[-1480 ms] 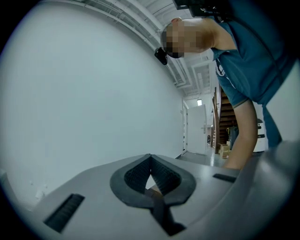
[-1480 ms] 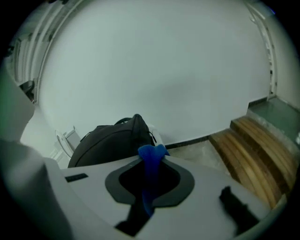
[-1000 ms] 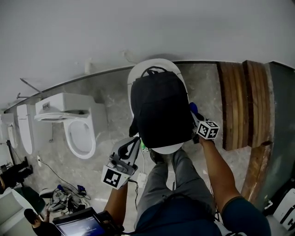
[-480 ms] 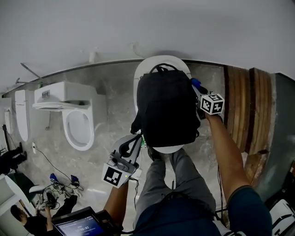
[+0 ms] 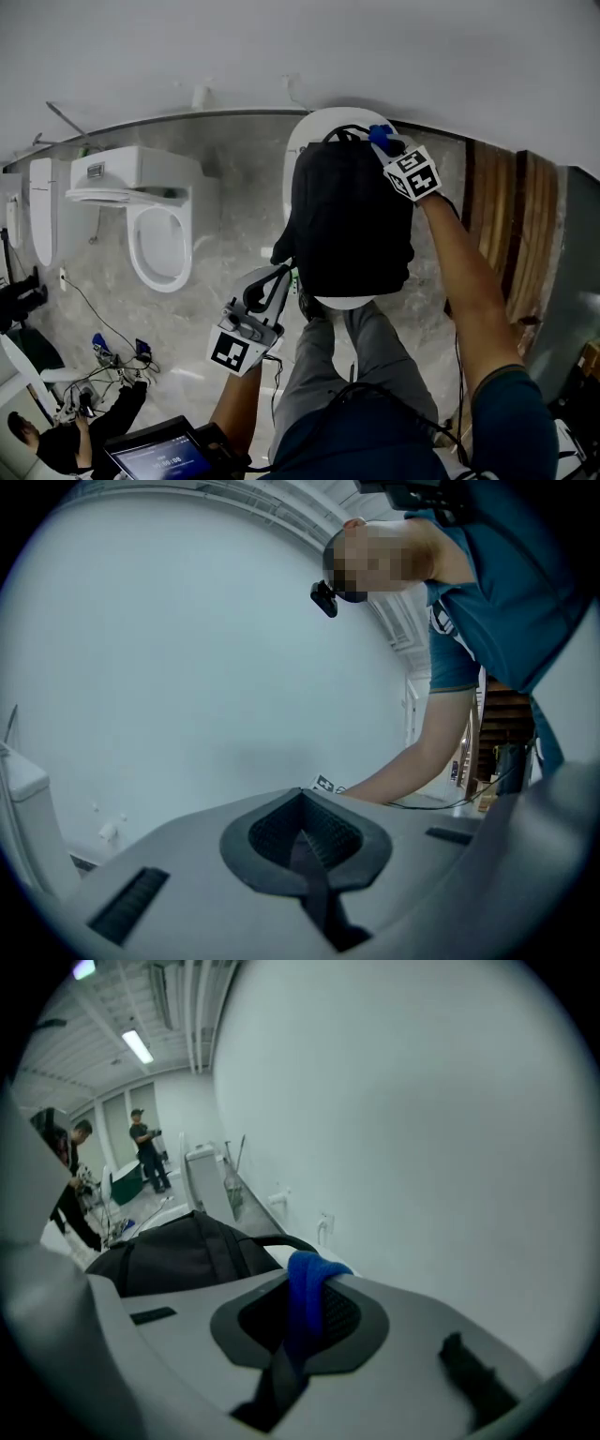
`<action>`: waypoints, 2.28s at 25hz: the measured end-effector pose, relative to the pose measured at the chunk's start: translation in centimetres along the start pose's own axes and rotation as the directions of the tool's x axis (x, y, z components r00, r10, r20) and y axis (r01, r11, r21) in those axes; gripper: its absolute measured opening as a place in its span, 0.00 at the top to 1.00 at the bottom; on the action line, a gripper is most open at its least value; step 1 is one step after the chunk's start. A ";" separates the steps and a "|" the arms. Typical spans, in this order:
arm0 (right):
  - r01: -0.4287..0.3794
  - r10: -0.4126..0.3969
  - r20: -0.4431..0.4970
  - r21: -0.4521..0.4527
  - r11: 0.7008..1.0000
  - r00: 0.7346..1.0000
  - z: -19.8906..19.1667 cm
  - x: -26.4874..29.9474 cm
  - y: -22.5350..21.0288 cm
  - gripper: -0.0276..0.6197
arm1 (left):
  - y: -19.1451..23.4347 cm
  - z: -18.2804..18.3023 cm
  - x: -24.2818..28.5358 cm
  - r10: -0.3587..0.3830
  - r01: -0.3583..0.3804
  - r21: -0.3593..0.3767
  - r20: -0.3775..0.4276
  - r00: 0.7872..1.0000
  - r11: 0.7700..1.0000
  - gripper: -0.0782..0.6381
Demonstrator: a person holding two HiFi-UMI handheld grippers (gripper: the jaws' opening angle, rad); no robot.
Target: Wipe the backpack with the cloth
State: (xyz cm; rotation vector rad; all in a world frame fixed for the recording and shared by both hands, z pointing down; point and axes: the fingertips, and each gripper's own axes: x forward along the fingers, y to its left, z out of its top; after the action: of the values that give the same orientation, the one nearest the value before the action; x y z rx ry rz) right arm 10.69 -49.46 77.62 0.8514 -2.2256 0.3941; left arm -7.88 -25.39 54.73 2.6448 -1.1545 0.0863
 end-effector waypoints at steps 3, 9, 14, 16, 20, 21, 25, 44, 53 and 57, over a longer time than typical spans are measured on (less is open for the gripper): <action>-0.108 0.104 -0.047 -0.098 0.989 0.993 2.6 3.3 3.5 0.92 | 0.7 -0.1 -0.7 0.014 -0.014 -0.006 0.001 1.000 1.000 0.89; -0.280 0.243 -0.149 -0.326 0.903 0.958 6.5 7.1 14.2 0.92 | 2.1 -0.6 -2.9 0.058 -0.058 -0.016 -0.010 0.998 0.998 0.89; -0.386 0.288 -0.262 -0.512 0.768 0.921 8.1 6.9 20.0 0.92 | 3.1 -0.5 -4.4 0.085 -0.085 -0.022 0.001 0.996 0.996 0.89; -0.477 0.289 -0.386 -0.599 0.643 0.876 6.2 6.4 23.7 0.92 | 3.2 -0.4 -4.8 0.091 -0.090 -0.024 0.009 0.996 0.996 0.89; -0.599 0.224 -0.564 -0.671 0.437 0.795 1.5 4.6 30.3 0.92 | 3.3 -0.5 -5.7 0.095 -0.094 -0.027 0.015 0.995 0.995 0.89; -0.629 0.218 -0.597 -0.668 0.398 0.772 0.3 4.0 32.0 0.92 | 3.4 -0.6 -5.9 0.096 -0.096 -0.027 0.016 0.995 0.995 0.89; -0.660 0.133 -0.651 -0.703 0.266 0.747 -4.5 2.1 36.3 0.92 | 3.5 -0.6 -6.8 0.103 -0.102 -0.027 0.018 0.995 0.994 0.89; -0.225 0.240 -0.105 0.143 0.964 0.965 -12.1 -11.1 32.8 0.92 | 1.0 -1.0 -6.5 0.023 -0.023 -0.024 0.002 1.000 0.999 0.89; 0.275 -0.309 -0.036 0.565 0.778 0.950 -17.0 -17.2 17.7 0.92 | -0.3 -0.7 -3.4 -0.032 0.032 -0.021 -0.011 0.999 0.999 0.89; 0.323 -0.395 -0.009 0.595 0.736 0.919 -15.3 -16.9 12.6 0.92 | -0.4 -0.5 -2.6 -0.036 0.036 -0.020 -0.007 0.999 0.999 0.89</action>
State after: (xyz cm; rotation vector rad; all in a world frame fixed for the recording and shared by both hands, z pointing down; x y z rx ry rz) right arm 18.98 -24.75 75.94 1.6451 -1.9801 0.8875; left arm -9.39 -23.16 54.73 2.6445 -1.0993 0.0777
